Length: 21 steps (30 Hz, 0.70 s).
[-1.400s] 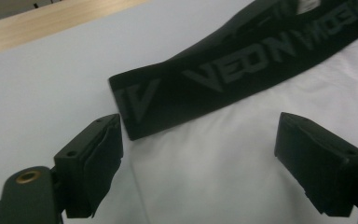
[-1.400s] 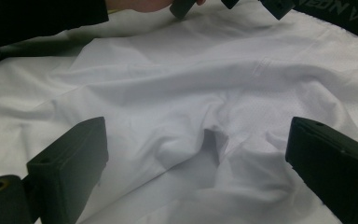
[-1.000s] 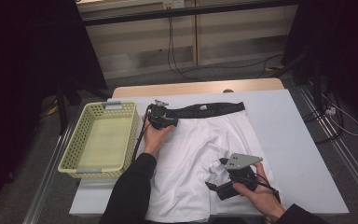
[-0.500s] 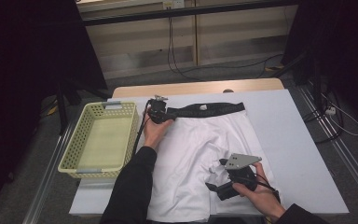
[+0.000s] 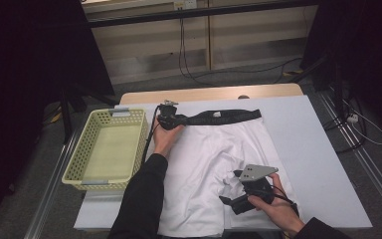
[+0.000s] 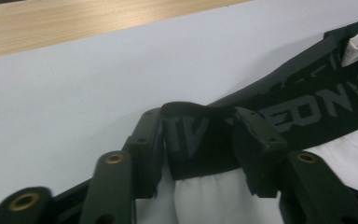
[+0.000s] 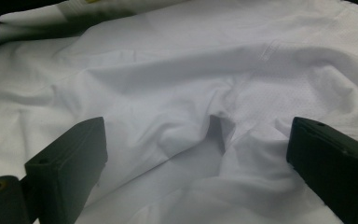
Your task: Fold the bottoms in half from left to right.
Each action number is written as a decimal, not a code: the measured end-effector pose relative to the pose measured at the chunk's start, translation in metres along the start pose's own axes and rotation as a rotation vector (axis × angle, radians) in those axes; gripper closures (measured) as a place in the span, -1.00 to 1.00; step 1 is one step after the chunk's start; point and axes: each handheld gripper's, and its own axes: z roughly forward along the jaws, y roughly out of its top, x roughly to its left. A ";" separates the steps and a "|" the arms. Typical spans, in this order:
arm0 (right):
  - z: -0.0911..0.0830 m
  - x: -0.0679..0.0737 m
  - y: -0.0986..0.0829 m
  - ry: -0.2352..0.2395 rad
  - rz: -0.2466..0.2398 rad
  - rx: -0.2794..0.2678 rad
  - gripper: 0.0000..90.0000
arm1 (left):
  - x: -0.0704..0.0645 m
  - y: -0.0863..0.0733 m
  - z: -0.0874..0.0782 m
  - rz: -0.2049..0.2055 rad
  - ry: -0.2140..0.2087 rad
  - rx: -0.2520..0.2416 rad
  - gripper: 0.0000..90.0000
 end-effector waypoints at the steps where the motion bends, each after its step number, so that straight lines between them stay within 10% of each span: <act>1: 0.000 0.000 0.000 -0.001 -0.002 0.001 -0.89 | 0.001 0.000 0.000 -0.005 -0.007 0.000 0.30; 8: 0.001 0.000 0.000 -0.009 -0.026 0.016 -0.89 | -0.001 0.001 -0.003 -0.027 -0.051 0.034 0.76; 21: 0.003 0.000 0.006 -0.045 -0.035 0.008 -0.89 | -0.009 0.013 -0.021 -0.007 -0.018 -0.009 0.89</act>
